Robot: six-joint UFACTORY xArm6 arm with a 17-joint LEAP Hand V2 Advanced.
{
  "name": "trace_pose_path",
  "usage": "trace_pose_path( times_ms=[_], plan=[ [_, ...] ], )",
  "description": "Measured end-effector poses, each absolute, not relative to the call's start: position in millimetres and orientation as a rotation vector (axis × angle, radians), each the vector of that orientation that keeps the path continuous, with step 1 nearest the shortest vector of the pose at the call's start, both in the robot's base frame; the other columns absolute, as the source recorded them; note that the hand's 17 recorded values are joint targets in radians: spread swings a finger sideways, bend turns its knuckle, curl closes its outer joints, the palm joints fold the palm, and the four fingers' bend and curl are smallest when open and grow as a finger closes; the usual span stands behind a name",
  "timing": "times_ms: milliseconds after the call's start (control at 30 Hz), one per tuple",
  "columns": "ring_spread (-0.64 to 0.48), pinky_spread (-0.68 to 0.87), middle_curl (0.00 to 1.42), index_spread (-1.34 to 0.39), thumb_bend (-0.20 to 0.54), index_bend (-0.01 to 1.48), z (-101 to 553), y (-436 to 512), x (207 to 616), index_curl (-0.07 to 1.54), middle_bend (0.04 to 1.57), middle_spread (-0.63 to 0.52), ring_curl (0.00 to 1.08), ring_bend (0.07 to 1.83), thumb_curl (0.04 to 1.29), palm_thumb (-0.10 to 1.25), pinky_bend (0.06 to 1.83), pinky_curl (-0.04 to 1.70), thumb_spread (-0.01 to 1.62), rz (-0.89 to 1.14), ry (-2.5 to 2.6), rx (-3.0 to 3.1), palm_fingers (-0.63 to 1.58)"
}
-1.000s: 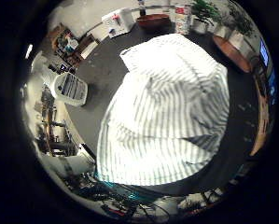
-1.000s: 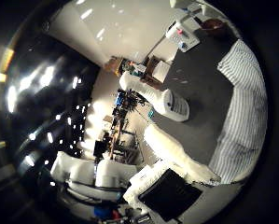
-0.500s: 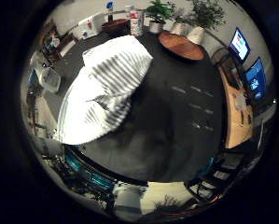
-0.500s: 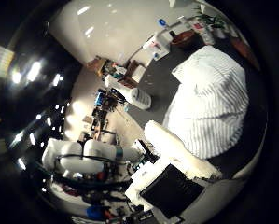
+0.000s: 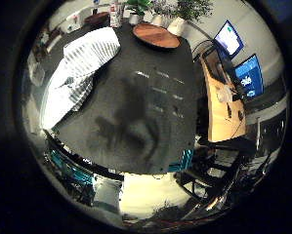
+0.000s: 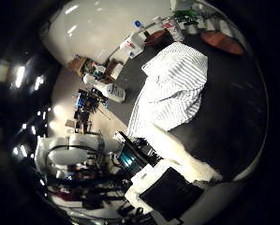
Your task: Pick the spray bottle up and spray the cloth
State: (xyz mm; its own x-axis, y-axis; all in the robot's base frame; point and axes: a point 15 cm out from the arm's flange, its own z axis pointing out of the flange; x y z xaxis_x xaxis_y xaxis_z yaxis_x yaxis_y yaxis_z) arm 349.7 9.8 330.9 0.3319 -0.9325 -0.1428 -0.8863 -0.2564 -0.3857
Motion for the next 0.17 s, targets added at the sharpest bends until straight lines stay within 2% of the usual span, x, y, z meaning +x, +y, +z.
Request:
trace_pose_path(
  times_ms=[167],
  plan=[
    [0.18, 0.42, 0.32, -0.22, -0.021, 0.19, 322.4, 3.4, 348.2, 0.36, 0.18, 0.11, 0.26, 0.31, 0.29, 0.57, 0.31, 0.31, 1.11, -0.142, 1.637, -2.197, 0.26]
  ],
)
